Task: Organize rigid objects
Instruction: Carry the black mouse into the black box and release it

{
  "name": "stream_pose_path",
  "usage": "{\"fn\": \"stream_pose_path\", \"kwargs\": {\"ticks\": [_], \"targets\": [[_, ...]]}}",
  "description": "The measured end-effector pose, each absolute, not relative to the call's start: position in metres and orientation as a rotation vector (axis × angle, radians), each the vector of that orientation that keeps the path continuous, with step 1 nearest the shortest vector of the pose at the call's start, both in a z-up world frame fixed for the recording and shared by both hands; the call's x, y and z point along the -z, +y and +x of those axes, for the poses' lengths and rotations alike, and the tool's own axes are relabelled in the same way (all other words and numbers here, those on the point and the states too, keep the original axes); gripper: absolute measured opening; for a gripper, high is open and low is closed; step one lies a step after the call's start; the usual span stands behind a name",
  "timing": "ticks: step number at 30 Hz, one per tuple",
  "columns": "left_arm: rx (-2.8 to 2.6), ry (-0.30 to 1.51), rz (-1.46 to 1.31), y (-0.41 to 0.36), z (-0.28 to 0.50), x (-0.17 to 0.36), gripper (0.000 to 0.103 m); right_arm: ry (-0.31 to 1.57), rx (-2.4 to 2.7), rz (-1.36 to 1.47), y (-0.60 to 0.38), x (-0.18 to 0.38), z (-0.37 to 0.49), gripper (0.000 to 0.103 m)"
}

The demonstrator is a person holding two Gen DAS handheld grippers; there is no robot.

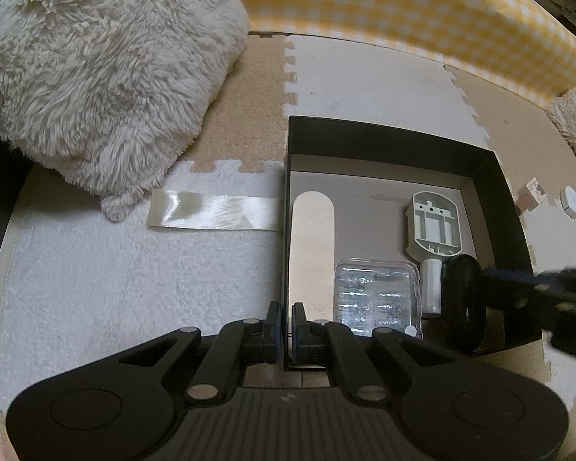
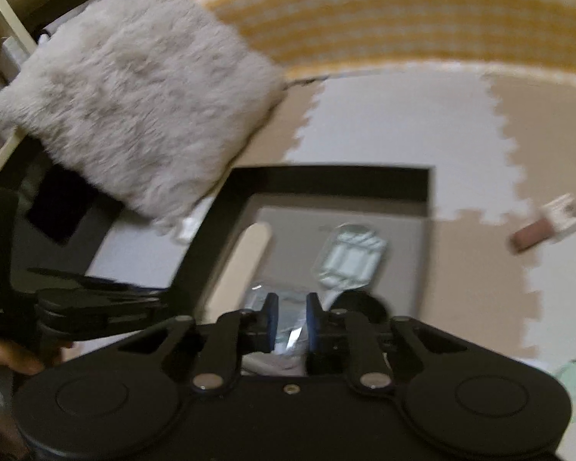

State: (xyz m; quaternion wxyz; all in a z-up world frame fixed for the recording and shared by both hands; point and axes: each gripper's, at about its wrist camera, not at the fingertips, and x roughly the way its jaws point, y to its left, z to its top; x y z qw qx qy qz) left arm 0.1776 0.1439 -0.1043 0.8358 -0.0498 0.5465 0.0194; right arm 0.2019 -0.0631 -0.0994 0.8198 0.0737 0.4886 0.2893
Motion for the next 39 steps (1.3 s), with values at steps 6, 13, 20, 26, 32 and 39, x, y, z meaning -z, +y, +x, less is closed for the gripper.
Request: {"fn": "stream_pose_path", "kwargs": {"ticks": [6,13,20,26,32,39], "targets": [[-0.042,1.158,-0.103,0.143,0.178,0.105,0.005,1.141,-0.522,0.084,-0.064,0.127,0.207,0.0],[-0.042,1.158,-0.104,0.141,0.178,0.105,0.005,1.127,-0.502,0.113,-0.077,0.121,0.209,0.002],[-0.043,1.158,-0.1,0.141,0.178,0.105,0.004,1.103,-0.492,0.09,-0.082,0.107,0.205,0.028],[-0.044,1.157,-0.099,0.142,0.178,0.105,0.002,1.055,-0.518,0.09,-0.09,0.087,0.197,0.061],[-0.045,1.156,-0.092,0.142,0.178,0.105,0.002,0.982,-0.5,0.065,-0.097,0.066,0.191,0.091],[-0.048,1.154,-0.077,0.139,0.177,0.105,0.002,0.877,-0.421,0.097,-0.121,0.042,0.192,0.103]]}}
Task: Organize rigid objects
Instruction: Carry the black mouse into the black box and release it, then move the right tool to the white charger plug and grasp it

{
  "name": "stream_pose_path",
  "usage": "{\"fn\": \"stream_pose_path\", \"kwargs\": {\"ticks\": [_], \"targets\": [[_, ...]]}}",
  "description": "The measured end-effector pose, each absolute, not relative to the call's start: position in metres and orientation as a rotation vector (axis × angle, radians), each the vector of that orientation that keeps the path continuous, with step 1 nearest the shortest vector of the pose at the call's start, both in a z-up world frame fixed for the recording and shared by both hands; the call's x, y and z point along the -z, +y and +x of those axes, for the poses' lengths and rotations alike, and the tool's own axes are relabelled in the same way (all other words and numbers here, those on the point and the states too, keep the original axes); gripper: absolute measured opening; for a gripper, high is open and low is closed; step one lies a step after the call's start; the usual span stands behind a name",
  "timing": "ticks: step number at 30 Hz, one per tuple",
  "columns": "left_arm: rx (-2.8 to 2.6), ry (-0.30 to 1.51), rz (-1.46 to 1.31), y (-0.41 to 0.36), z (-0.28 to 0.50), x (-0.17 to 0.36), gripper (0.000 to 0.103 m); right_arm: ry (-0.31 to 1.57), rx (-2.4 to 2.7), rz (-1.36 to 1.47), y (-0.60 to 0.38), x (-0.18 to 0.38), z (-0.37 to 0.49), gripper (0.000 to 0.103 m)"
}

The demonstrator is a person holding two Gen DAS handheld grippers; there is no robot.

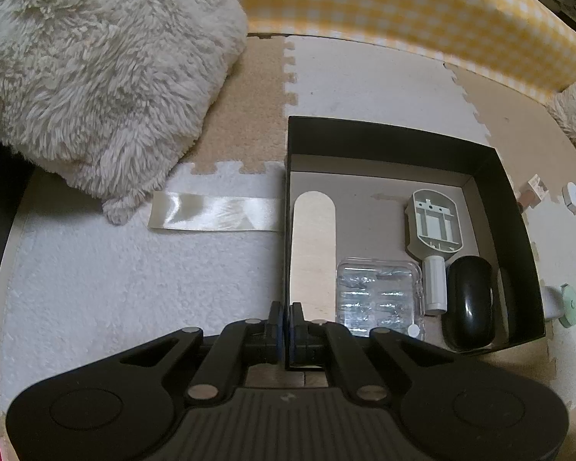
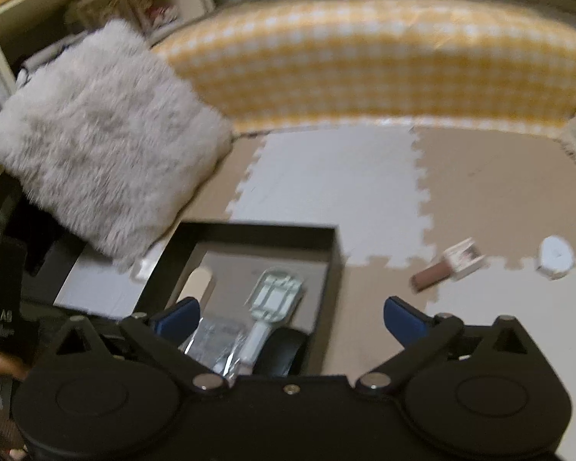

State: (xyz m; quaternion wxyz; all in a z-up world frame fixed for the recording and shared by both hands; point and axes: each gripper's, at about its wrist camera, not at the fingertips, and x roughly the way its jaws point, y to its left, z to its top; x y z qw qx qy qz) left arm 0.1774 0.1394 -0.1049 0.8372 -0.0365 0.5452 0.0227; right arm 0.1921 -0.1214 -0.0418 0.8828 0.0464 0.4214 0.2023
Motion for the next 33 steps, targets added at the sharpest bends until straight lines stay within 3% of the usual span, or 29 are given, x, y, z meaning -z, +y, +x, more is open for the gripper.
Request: {"fn": "stream_pose_path", "kwargs": {"ticks": [14,22,24,26,33], "targets": [[-0.049,1.153,-0.075,0.138,0.177,0.105,0.002,0.73,-0.155,0.078,-0.182,0.032,0.196,0.103],[-0.049,1.153,-0.072,0.138,0.177,0.105,0.002,0.942,-0.17,0.035,-0.184,0.075,0.203,0.102],[-0.049,1.153,-0.072,0.138,0.177,0.105,0.002,0.991,-0.183,0.054,-0.182,0.085,0.202,0.08],[-0.049,1.153,-0.073,0.138,0.177,0.105,0.002,1.046,-0.195,0.062,-0.178,0.096,0.203,0.071],[-0.049,1.153,-0.072,0.138,0.177,0.105,0.002,1.153,-0.177,0.041,-0.168,0.126,0.203,0.063]]}}
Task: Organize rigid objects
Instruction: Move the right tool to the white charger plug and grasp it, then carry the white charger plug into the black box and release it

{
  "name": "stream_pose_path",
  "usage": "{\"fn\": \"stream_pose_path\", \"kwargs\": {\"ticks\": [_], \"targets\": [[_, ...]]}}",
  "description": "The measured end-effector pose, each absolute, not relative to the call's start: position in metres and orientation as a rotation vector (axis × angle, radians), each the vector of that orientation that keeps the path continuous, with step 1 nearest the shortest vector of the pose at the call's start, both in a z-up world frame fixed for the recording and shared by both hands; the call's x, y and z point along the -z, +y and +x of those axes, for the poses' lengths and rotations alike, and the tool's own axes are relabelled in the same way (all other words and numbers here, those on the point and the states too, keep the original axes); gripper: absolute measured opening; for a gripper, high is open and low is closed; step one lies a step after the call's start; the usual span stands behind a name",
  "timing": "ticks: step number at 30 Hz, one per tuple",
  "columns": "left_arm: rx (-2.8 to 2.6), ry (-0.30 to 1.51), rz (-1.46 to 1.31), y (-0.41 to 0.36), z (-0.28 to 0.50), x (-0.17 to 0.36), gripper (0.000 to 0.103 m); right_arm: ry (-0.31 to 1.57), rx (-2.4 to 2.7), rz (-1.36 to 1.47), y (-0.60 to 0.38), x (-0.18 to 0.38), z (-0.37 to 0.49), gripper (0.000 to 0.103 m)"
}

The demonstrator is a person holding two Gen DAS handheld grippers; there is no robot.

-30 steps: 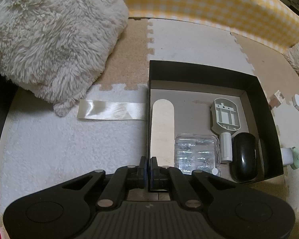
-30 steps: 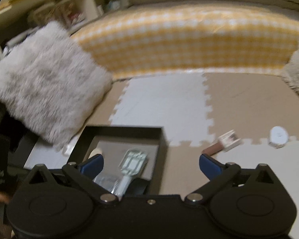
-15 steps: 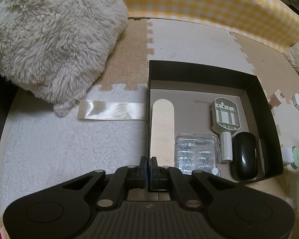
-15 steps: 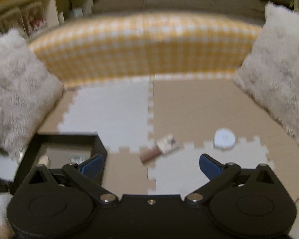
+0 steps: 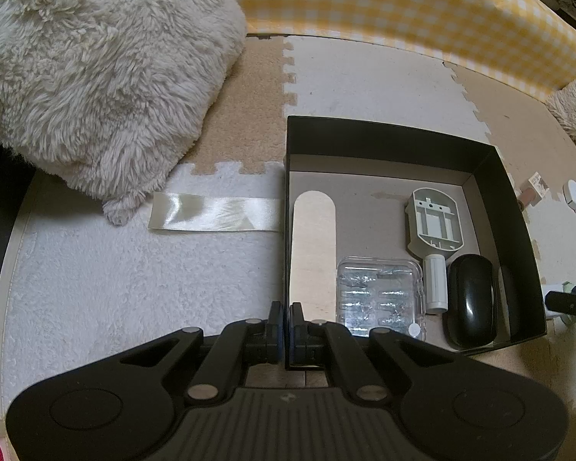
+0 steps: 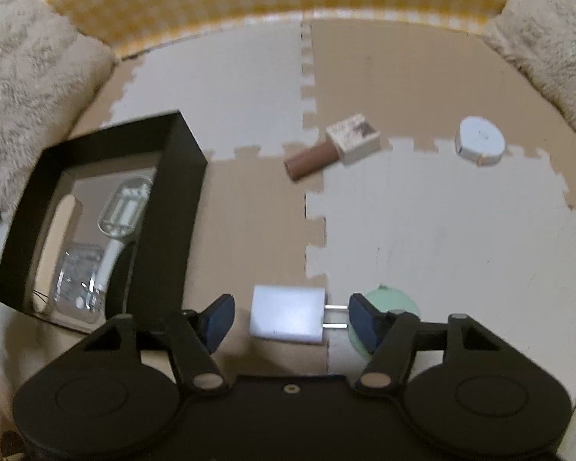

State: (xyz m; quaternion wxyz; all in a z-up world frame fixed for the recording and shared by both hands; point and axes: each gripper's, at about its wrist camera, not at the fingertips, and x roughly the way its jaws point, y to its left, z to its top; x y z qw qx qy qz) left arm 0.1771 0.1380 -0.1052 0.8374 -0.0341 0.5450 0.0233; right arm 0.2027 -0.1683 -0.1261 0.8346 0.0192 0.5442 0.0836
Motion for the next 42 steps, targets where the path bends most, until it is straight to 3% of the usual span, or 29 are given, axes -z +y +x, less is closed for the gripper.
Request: {"fn": "stream_pose_path", "kwargs": {"ticks": [7,9,19,32,42], "targets": [[-0.049,1.153,-0.073,0.138,0.177,0.105,0.002,1.163,-0.197,0.03,-0.162,0.135,0.207,0.055],[-0.05,1.153,-0.071,0.138,0.177,0.105,0.002,1.156,-0.191,0.016,-0.162,0.136,0.208,0.047],[-0.049,1.154,-0.07,0.138,0.177,0.105,0.002,1.103,-0.201,0.024,-0.165,0.126,0.208,0.046],[-0.048,1.154,-0.068,0.138,0.176,0.105,0.002,0.878,-0.393,0.177,-0.135,0.054,0.201,0.046],[-0.04,1.154,-0.081,0.14,0.177,0.105,0.003,0.986,-0.537,0.27,-0.05,0.071,0.224,0.046]]}}
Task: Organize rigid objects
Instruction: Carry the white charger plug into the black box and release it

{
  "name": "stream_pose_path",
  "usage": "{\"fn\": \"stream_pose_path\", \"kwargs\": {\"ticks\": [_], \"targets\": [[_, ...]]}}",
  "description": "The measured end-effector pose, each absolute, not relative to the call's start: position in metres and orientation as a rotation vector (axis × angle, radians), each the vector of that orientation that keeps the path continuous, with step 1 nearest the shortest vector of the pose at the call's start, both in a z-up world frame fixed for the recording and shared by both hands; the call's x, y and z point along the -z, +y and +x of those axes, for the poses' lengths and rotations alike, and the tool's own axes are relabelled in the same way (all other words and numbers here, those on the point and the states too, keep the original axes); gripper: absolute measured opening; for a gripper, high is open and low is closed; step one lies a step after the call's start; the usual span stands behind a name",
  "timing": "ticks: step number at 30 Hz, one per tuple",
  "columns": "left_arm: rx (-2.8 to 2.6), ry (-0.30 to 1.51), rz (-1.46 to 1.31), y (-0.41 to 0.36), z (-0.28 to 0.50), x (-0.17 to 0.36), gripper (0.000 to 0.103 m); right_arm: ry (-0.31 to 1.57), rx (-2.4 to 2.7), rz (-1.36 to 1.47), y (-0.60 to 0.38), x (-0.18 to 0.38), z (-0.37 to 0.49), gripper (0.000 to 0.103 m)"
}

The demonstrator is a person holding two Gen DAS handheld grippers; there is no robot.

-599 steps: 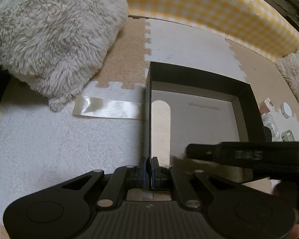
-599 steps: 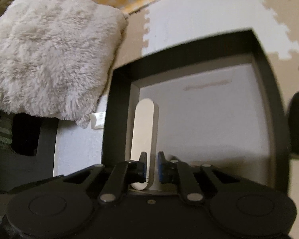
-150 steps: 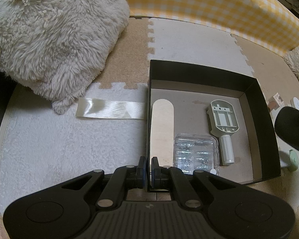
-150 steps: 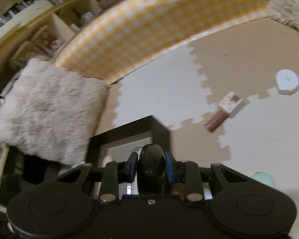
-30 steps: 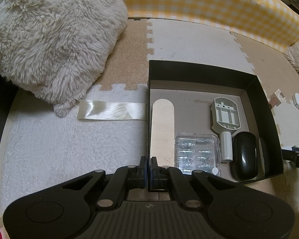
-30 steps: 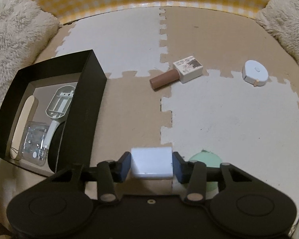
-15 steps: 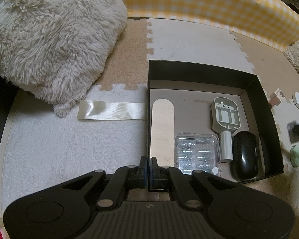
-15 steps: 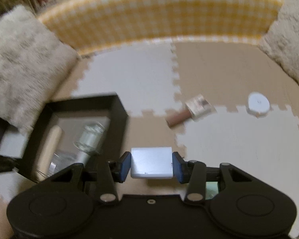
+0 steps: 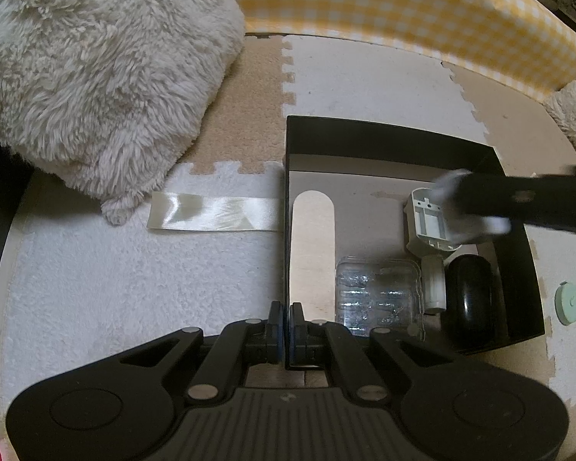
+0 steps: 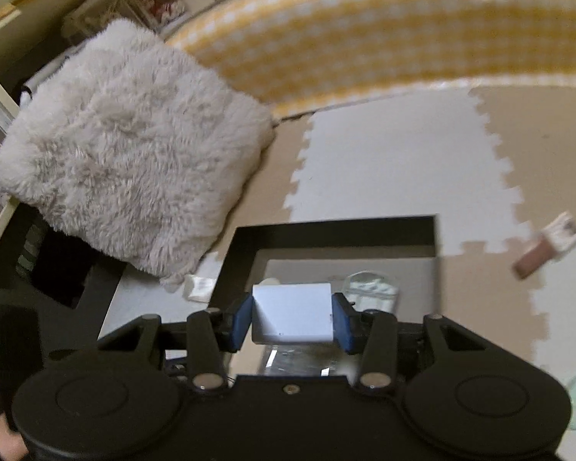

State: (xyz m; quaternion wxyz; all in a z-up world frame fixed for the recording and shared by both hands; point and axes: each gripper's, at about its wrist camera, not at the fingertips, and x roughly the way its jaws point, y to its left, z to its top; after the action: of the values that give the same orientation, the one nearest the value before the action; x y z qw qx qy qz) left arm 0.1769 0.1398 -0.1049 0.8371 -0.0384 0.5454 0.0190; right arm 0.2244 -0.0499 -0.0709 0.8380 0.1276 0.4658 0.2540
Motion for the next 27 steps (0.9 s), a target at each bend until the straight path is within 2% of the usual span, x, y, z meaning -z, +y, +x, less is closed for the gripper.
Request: {"fn": "stream_pose_path", "kwargs": {"ticks": [16,18,19,27], "targets": [[-0.035,1.156,-0.091,0.142,0.177,0.105,0.003,1.083,-0.392,0.202,0.005,0.113,0.254,0.047],[-0.035,1.156,-0.09,0.142,0.177,0.105,0.003,1.078,-0.363,0.205,0.003,0.113,0.253,0.057],[-0.035,1.156,-0.091,0.142,0.177,0.105,0.003,1.078,-0.365,0.204,0.003,0.113,0.252,0.059],[-0.036,1.156,-0.088,0.141,0.177,0.105,0.003,1.095,-0.387,0.215,-0.005,0.108,0.248,0.061]]}}
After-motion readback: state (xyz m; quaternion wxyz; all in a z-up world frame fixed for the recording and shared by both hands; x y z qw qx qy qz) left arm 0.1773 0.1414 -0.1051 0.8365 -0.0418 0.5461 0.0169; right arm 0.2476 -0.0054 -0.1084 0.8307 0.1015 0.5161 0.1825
